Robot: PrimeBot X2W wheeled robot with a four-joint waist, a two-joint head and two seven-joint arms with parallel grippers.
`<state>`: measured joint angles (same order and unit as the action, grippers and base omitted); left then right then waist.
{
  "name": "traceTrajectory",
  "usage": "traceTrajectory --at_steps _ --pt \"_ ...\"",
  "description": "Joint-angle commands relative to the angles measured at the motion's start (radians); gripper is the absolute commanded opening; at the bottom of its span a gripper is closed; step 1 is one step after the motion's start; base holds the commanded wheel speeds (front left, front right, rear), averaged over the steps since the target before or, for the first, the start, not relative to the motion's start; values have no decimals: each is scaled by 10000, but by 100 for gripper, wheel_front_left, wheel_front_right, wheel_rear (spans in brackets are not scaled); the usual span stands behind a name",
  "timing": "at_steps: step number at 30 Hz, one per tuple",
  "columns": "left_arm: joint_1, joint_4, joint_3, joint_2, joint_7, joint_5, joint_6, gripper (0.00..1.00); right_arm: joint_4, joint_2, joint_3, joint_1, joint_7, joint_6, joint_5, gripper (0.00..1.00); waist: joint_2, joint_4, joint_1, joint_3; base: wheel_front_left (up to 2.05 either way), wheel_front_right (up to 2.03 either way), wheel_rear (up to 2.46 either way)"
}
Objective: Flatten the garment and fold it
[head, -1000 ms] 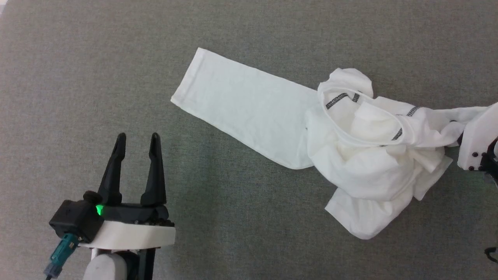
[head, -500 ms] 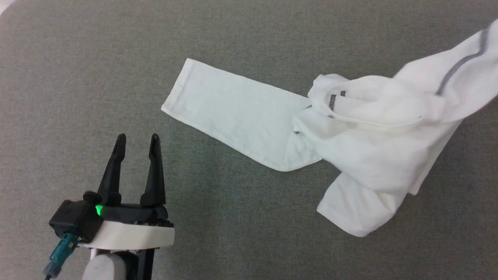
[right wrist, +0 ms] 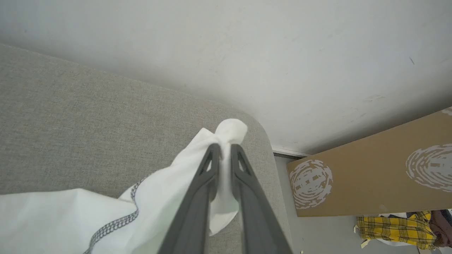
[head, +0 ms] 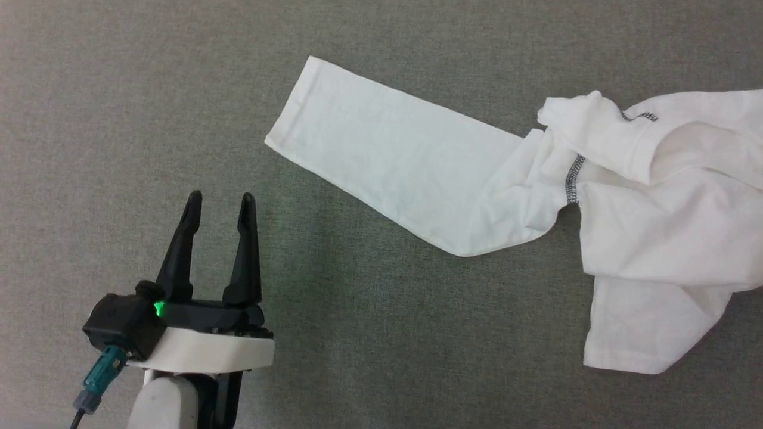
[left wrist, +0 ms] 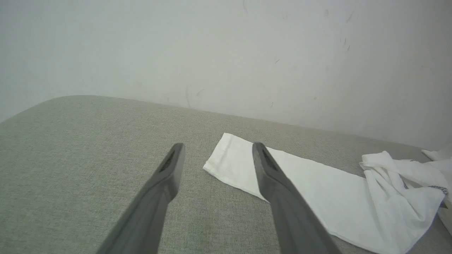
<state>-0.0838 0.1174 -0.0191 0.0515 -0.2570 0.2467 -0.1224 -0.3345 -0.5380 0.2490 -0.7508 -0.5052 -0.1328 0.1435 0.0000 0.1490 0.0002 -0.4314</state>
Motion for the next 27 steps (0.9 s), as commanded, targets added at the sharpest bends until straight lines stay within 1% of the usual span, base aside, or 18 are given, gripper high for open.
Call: traceTrajectory --at_steps 1,5,8,12,15,19,21,23,27 --pt "-170 9 45 -12 -47 -84 -51 100 -239 219 9 81 222 21 132 100 0 62 -2 -198 0 0 0" --pt "-211 10 185 4 -47 -180 -61 100 -624 561 -139 -86 886 21 95 100 0 -126 -2 -130 0 0 0" --pt "-181 -30 237 3 -47 -214 -67 100 -601 851 -371 -457 1442 21 -281 100 0 -250 -2 106 0 0 0" --pt "-64 -127 211 -2 -47 -156 -72 100 -184 1673 -656 -815 1429 21 -1226 100 0 -270 -2 595 0 0 0" --pt "70 -193 106 -6 -47 -99 -74 100 543 2121 -921 -533 1357 21 -1799 100 0 -124 -2 1069 0 0 0" --pt "401 -193 107 -9 -47 24 34 100 2251 2719 -816 812 1979 21 -2195 100 0 -9 -2 1618 0 0 0" --pt "624 -187 129 -10 -47 45 79 100 3160 3038 -717 1859 2456 21 -2022 100 0 -16 -2 1861 0 0 0" --pt "850 -177 147 -10 -47 49 138 100 3952 3570 -470 3033 2877 21 -1852 100 0 -48 -2 2100 0 0 0" --pt "1233 -85 214 -11 -47 42 231 100 5139 4455 -128 5282 3804 21 -1325 100 0 -161 -2 2355 0 0 0"
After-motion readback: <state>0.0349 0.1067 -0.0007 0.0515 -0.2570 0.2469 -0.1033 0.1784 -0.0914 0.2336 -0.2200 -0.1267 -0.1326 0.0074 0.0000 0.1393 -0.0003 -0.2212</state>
